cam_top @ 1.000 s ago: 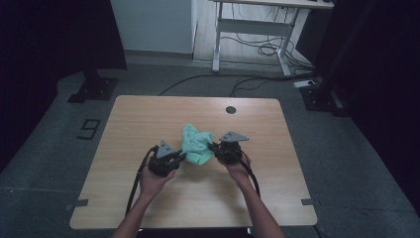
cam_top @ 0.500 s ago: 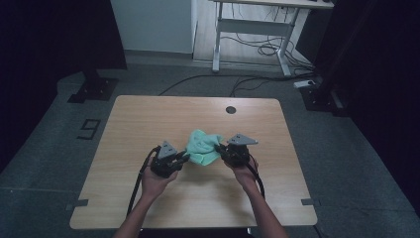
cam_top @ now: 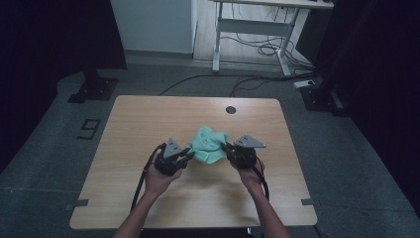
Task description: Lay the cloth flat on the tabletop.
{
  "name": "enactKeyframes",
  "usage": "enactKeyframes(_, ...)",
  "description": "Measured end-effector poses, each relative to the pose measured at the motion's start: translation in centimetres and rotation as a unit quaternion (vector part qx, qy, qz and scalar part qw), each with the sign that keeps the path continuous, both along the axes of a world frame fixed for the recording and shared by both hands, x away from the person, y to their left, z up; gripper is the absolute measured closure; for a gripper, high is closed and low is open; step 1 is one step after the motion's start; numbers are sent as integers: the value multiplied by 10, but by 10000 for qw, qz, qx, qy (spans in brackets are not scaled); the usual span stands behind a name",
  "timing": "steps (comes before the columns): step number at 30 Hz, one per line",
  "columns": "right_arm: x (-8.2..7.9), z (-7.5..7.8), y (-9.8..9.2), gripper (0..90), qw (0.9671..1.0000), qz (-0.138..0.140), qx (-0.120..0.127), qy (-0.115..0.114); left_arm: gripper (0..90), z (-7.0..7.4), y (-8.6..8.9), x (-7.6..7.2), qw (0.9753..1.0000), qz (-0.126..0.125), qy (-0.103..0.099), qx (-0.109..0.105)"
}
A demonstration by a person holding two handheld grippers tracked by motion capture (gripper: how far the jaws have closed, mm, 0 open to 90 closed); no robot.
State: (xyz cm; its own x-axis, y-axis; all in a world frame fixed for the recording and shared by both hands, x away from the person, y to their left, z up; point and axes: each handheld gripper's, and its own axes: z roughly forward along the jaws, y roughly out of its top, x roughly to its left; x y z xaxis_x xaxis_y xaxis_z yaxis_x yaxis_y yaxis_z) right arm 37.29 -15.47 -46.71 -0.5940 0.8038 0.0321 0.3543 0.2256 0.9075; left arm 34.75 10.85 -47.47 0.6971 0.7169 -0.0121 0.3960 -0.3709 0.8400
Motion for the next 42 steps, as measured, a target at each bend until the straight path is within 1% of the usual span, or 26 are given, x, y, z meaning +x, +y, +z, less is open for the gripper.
enactKeyframes(1, -3, -9, -2, 831, 9999, -29, -33, 135, 753, -8, -2, -2, 9999, -44, 58, 89)
enactKeyframes(4, -10, -29, -6, 806, 9991, -46, -178, 383, 745, -27, -6, -8, 9994, -146, 236, 225)
enactKeyframes(6, -16, -41, -9, 775, 9980, -41, -225, 583, 740, -37, -7, -10, 9988, -193, 346, 279)
enactKeyframes(8, -22, -49, -12, 751, 9972, -17, -326, 678, 727, -42, -8, -11, 9985, -219, 414, 299)
enactKeyframes(11, -27, -52, -15, 750, 9964, 36, -273, 800, 712, -45, -7, -13, 9981, -254, 475, 288)
enactKeyframes(13, -30, -53, -15, 728, 9960, 72, -361, 811, 683, -47, -7, -14, 9978, -291, 523, 280)
enactKeyframes(14, -31, -54, -16, 717, 9958, 49, -401, 825, 645, -47, -6, -15, 9978, -274, 533, 294)
enactKeyframes(16, -34, -58, -18, 710, 9952, 50, -376, 900, 632, -49, -4, -17, 9979, -260, 531, 265)
enactKeyframes(18, -37, -62, -18, 691, 9945, 83, -384, 969, 601, -49, -2, -18, 9977, -249, 568, 256)
enactKeyframes(20, -42, -65, -18, 661, 9939, 149, -400, 1014, 597, -49, 1, -20, 9977, -263, 567, 273)
enactKeyframes(22, -47, -67, -18, 622, 9937, 181, -446, 1012, 585, -48, 3, -22, 9975, -315, 575, 244)
enactKeyframes(23, -50, -68, -18, 609, 9933, 214, -443, 1047, 565, -47, 3, -23, 9974, -341, 589, 254)
enactKeyframes(24, -51, -68, -18, 580, 9932, 234, -441, 1051, 546, -46, 4, -26, 9973, -363, 575, 275)
enactKeyframes(26, -56, -67, -19, 495, 9935, 229, -430, 1033, 507, -44, 6, -30, 9975, -385, 520, 272)
enactKeyframes(28, -61, -62, -22, 440, 9944, 231, -307, 981, 486, -41, 10, -32, 9979, -369, 460, 264)
enactKeyframes(30, -64, -56, -26, 408, 9954, 186, -229, 912, 473, -38, 14, -31, 9983, -316, 442, 191)
enactKeyframes(32, -66, -47, -30, 397, 9964, 148, -110, 826, 470, -36, 14, -25, 9985, -202, 458, 203)
enactKeyframes(34, -65, -41, -32, 394, 9972, 115, -110, 729, 470, -36, 13, -18, 9985, -126, 491, 184)
enactKeyframes(35, -62, -38, -32, 394, 9975, 90, -111, 691, 470, -36, 12, -15, 9984, -91, 514, 202)
enactKeyframes(36, -58, -36, -32, 394, 9975, 75, -94, 703, 469, -37, 9, -9, 9983, -11, 540, 231)
enactKeyframes(37, -52, -35, -32, 395, 9975, 40, -75, 704, 469, -39, 8, -5, 9981, 19, 562, 241)
enactKeyframes(41, -29, -35, -30, 413, 9976, 0, -80, 683, 469, -44, 3, 11, 9973, 150, 667, 278)
enactKeyframes(42, -22, -36, -29, 414, 9976, -37, -115, 684, 471, -45, 1, 15, 9969, 177, 704, 302)
